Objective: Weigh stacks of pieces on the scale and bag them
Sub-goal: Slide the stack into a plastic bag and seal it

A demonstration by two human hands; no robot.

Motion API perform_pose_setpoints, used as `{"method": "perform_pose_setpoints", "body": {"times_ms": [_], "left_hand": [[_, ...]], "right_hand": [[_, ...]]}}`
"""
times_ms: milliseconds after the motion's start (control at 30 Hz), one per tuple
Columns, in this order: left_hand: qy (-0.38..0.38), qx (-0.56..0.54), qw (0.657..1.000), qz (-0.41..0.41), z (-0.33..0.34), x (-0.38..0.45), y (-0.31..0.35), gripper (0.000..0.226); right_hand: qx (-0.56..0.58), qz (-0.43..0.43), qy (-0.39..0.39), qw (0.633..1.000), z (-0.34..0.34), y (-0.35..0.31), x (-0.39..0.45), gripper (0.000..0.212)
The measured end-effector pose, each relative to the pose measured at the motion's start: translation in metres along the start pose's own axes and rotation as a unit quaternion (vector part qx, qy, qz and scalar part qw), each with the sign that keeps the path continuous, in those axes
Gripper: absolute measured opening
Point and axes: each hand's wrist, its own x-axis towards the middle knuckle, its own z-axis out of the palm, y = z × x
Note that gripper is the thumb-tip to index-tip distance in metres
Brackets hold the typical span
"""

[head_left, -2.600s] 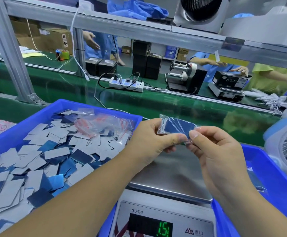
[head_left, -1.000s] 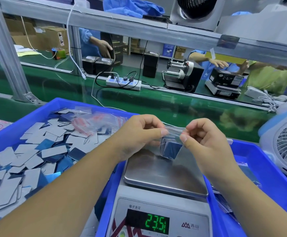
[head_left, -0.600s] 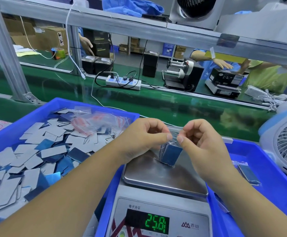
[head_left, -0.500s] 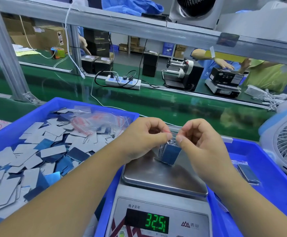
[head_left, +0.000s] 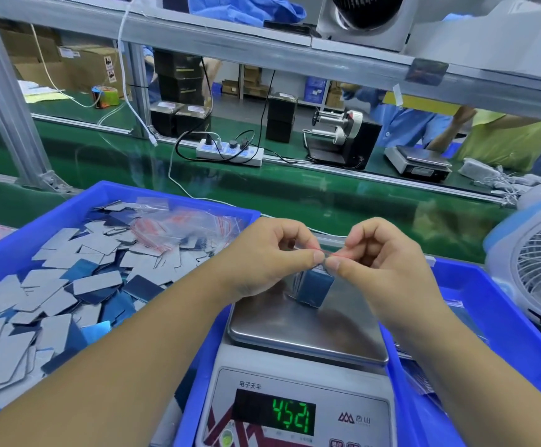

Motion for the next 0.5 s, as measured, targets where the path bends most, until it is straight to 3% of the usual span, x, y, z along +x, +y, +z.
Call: {"method": "perform_pose_setpoints", "body": {"times_ms": [267,500], "left_hand": [[-0.055,-0.013,0.998,-0.023,-0.024,-0.003,0.006,0.020],[-0.023,-0.028,0.999,-0.016,-0.014,-0.001,0.001,0.007]], "right_hand": [[0.003,0.015,-0.002,1.000,-0.004,-0.008,0.001,0.040],[0.035,0.043,-0.032,0.998,-0.007,-0.003,0.003,0.028]]}}
